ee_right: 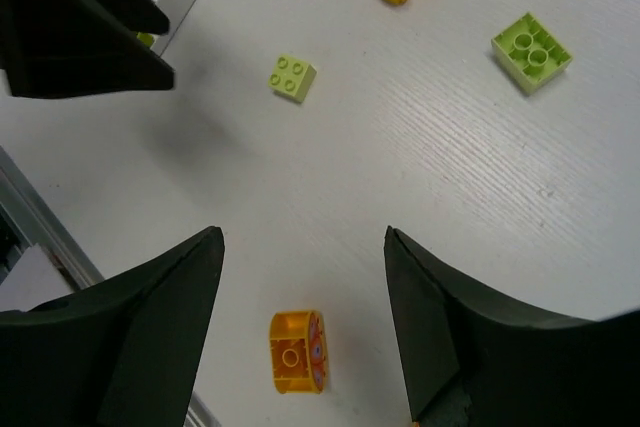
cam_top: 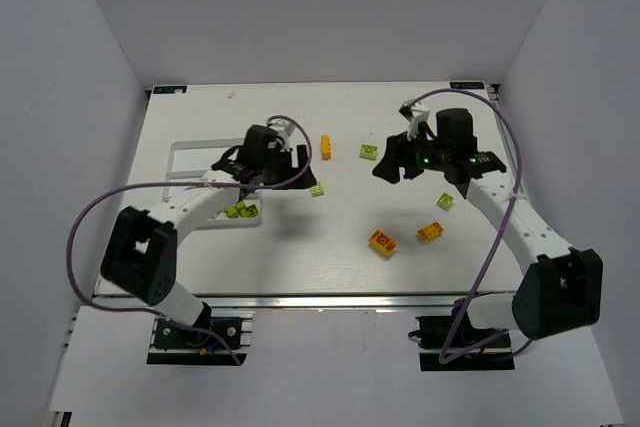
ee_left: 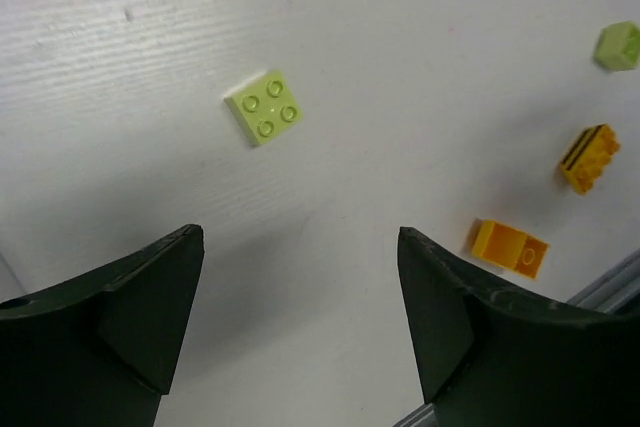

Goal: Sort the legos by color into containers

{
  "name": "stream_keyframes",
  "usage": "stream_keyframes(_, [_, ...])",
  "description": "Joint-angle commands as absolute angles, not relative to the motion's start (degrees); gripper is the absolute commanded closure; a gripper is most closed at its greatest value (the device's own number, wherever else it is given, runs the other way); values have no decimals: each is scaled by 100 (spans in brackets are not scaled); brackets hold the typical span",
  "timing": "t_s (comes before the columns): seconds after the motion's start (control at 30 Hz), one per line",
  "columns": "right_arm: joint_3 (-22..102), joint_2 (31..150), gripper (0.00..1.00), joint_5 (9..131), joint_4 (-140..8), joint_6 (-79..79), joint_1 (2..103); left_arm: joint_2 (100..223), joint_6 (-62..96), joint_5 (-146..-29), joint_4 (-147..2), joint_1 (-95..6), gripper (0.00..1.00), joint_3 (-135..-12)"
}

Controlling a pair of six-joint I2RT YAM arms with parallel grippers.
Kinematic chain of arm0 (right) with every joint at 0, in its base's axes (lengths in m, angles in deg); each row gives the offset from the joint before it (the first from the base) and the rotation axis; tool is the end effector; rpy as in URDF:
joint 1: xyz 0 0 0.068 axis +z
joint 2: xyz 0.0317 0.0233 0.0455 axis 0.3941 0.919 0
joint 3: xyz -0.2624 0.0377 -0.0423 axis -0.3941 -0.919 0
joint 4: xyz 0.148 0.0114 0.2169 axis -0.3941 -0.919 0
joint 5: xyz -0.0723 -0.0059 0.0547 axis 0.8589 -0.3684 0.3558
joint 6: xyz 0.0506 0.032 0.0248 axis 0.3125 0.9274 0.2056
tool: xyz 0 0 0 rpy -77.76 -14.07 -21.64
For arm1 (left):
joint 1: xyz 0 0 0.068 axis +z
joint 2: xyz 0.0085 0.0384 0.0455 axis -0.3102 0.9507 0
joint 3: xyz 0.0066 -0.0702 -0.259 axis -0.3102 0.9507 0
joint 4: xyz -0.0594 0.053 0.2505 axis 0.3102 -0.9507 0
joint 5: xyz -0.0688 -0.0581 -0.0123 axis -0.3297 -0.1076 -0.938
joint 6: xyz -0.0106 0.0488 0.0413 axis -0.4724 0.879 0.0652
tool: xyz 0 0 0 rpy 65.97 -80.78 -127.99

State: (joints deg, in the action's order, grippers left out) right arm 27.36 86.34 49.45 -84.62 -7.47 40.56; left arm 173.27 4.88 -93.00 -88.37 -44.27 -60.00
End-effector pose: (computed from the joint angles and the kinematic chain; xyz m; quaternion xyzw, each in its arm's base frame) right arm 0.2935 0.1165 0.3011 -0.2463 0.8237 0.2769 0.4291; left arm 0.3020 -0.1621 0.2281 0.0703 0.9053 -0.2698 0.3206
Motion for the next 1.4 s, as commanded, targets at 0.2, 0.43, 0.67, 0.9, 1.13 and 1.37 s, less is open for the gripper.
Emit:
stream_keyframes(0.2, [2046,7988,28,4390,-8113,-667,3280,18999,-404,-6546,-10338,-5463,10,-7672])
stream_keyframes(0.43, [1861,7663,29,4231,-7990,-667,3148,20047,-737,-5878,-10823,-5762,10,-8668])
stream_keyframes(0.67, [1835,7618,30,4126,-7990,-667,3104,20593,-1046,-5455,-11228,-5921,23,-9178])
stream_keyframes(0.9, [1817,7575,31,4038,-7990,-667,3042,20690,-1107,-5411,-11271,-5973,61,-9407])
stream_keyframes(1.13, [1747,7504,34,3985,-7964,-658,2989,19919,-967,-5157,-11272,-5702,92,-9030])
stream_keyframes(1.37, [1712,7539,35,3906,-7937,-667,2971,18783,-580,-4857,-11333,-5051,95,-8344])
